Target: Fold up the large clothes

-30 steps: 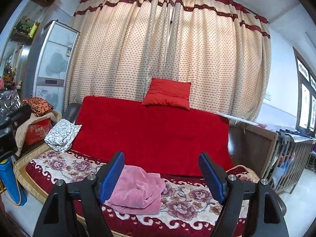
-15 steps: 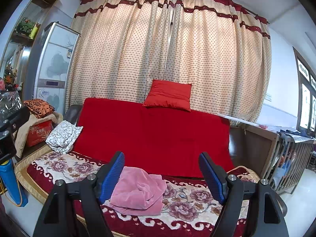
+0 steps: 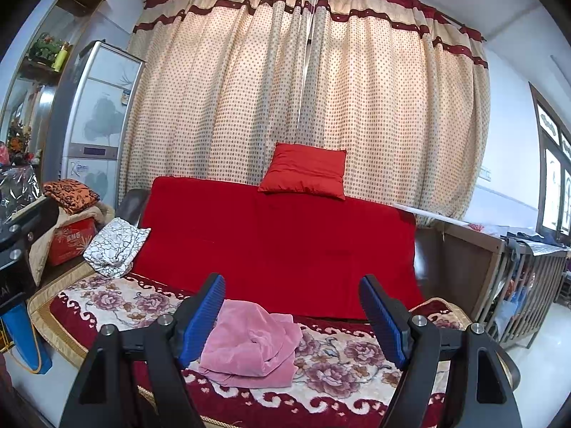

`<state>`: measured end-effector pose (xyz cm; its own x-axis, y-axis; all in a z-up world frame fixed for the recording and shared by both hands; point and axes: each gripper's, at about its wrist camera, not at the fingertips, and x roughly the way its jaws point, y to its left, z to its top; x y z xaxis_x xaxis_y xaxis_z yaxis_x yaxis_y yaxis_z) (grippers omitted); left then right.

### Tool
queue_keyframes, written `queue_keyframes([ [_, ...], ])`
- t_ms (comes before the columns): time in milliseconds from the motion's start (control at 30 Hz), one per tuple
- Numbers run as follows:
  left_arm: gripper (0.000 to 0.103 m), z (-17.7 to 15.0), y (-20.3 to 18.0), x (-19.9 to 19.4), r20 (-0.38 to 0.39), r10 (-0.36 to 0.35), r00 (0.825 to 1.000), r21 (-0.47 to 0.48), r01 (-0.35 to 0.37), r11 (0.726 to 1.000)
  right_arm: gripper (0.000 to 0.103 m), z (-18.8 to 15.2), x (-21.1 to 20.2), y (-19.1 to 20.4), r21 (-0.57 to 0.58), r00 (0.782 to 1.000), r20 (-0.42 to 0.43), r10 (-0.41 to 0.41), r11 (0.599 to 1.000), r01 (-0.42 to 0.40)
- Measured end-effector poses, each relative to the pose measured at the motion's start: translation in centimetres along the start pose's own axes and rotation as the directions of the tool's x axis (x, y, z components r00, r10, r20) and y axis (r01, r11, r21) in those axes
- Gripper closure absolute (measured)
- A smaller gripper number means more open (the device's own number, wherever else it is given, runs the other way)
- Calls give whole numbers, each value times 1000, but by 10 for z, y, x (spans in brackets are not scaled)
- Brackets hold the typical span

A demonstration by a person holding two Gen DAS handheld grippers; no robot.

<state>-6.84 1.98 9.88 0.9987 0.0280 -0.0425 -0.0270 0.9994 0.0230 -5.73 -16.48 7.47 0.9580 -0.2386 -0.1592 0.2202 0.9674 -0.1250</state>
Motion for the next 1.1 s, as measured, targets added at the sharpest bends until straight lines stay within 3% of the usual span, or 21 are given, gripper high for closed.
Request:
queue_keyframes([
  [1100,0,5,-9,-15,35,-37,999,35,36,999,23,-2,-6,-8,21,1000,-5,-5,1000,5],
])
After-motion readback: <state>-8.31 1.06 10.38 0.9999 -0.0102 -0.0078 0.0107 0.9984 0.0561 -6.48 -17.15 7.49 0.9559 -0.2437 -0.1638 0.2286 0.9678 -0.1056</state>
